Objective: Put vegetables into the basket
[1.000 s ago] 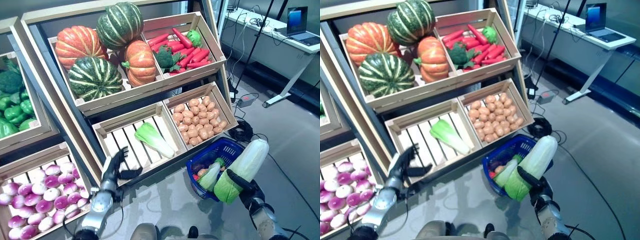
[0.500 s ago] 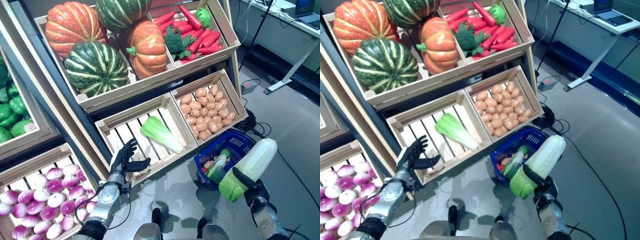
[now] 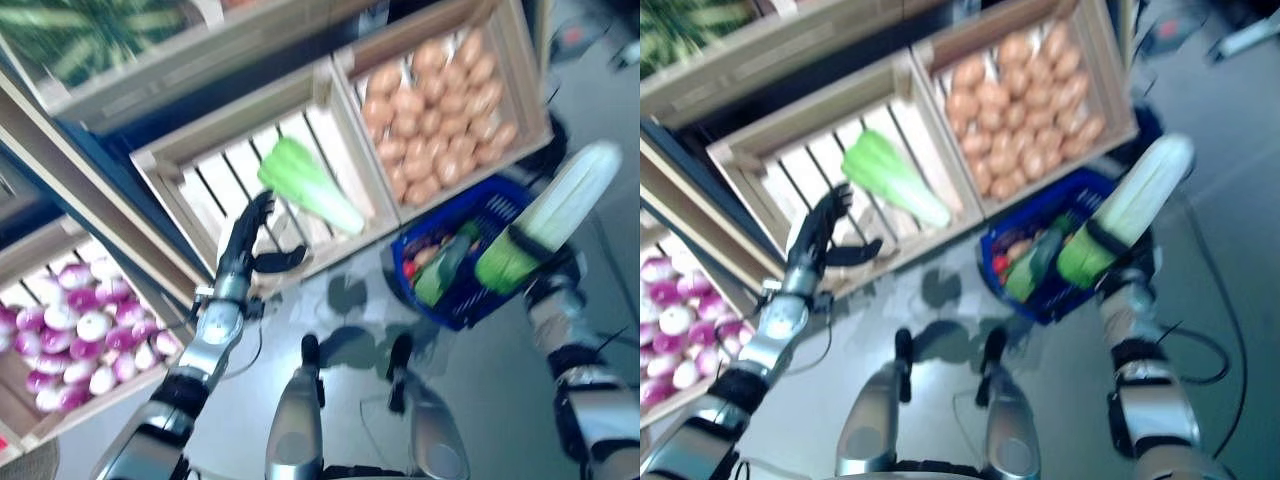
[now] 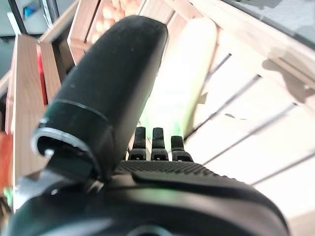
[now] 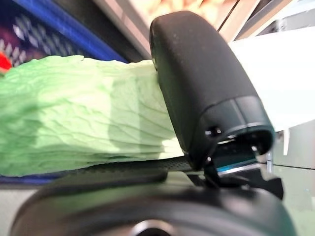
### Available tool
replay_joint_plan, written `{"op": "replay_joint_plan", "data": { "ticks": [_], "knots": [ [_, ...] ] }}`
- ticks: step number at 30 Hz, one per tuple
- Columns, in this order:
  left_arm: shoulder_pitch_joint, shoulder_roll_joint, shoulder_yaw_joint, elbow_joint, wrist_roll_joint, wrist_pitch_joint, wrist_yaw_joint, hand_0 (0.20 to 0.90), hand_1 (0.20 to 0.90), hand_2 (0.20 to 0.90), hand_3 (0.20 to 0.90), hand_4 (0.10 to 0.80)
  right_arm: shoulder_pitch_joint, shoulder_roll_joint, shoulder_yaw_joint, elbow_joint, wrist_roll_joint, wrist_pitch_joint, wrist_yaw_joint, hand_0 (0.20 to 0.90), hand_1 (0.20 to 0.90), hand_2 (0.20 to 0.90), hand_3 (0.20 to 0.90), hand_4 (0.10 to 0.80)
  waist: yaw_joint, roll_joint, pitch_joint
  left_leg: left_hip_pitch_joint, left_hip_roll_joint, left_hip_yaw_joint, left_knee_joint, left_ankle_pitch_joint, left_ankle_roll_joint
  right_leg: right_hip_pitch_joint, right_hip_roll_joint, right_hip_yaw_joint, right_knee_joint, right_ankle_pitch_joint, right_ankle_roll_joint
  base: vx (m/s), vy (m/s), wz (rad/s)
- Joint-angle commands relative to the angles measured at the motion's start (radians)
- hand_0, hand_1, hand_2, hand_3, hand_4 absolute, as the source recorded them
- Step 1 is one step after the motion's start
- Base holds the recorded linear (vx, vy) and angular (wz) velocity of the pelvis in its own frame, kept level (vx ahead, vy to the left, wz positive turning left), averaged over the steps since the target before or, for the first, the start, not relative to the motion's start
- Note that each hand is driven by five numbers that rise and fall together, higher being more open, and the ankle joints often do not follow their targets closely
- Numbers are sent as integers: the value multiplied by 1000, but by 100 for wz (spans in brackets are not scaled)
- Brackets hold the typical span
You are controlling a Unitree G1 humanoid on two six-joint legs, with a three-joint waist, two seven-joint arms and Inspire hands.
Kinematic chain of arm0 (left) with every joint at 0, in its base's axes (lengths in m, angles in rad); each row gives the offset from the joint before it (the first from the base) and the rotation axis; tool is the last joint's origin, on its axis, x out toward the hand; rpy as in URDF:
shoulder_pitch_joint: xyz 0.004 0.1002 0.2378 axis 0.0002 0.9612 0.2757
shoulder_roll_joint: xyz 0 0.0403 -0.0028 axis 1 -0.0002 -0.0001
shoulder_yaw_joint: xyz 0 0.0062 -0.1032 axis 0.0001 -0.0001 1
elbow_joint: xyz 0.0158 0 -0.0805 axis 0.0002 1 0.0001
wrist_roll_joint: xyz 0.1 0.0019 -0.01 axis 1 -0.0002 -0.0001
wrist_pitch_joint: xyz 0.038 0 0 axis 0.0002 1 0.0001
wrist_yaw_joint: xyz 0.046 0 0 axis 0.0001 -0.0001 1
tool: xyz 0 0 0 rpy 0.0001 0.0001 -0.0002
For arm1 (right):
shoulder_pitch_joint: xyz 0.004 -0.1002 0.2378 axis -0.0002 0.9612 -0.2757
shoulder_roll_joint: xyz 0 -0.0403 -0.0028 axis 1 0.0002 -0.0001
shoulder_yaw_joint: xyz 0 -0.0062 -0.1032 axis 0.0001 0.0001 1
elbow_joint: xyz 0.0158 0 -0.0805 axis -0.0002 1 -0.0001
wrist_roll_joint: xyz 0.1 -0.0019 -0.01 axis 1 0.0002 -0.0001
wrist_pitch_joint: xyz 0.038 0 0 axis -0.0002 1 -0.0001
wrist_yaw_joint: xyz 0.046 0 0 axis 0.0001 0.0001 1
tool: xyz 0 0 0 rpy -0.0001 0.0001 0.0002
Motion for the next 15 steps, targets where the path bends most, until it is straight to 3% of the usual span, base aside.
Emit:
{"op": "replay_joint_plan", "data": {
  "ticks": [1, 3, 4, 5, 10, 12, 15],
  "knots": [
    [-51, 61, 54, -166, 25, -150, 77, 900, 900, 900, 900, 800, -20, -98, 10, -72, 7, -64, -14, 300, 300, 300, 300, 400, 0, 8, -11, -123, -47, -29, 198, -73, 16, -41, -86, -19, 249, -116, -4, -119, 14, 3],
    [-63, 73, 58, -193, 25, -148, 88, 900, 900, 900, 900, 800, -49, -116, 18, -71, 4, -48, -25, 300, 300, 300, 300, 400, 1, 15, -4, -179, -52, -45, 279, -129, 21, -102, -99, -1, 339, -164, -4, -30, 7, 10],
    [-71, 80, 61, -205, 46, -159, 117, 900, 900, 900, 900, 800, -72, -124, 24, -69, 0, -44, -38, 300, 300, 300, 300, 400, 0, 21, -4, -241, -50, -47, 330, -130, 34, -163, -111, -3, 388, -163, -22, 40, 5, 20],
    [-78, 84, 62, -209, 69, -173, 151, 900, 900, 900, 900, 800, -92, -128, 29, -61, -1, -38, -47, 300, 300, 300, 300, 400, 1, 25, -4, -267, -52, -60, 379, -174, 32, -194, -110, 17, 440, -200, -15, -31, 9, 21],
    [-108, 95, 83, -231, 146, -181, 256, 900, 900, 900, 900, 800, -136, -123, 40, -42, 32, -7, -51, 300, 300, 300, 300, 400, 0, 42, -4, -388, -45, -77, 500, -215, 51, -332, -112, 50, 571, -242, -34, 0, -4, 1],
    [-141, 129, 74, -223, 270, -151, 342, 900, 900, 900, 900, 800, -159, -122, 46, -18, 59, 17, -30, 300, 300, 300, 300, 400, -2, 50, -4, -442, -39, -84, 558, -225, 54, -385, -112, 58, 626, -255, -41, 2, -5, 2],
    [-188, 169, 72, -215, 283, -146, 378, 900, 900, 900, 900, 800, -186, -129, 52, 10, 60, 27, 6, 300, 300, 300, 300, 400, -2, 55, -4, -464, -36, -86, 585, -230, 54, -409, -112, 64, 658, -265, -47, 13, -3, 1]
  ]
}}
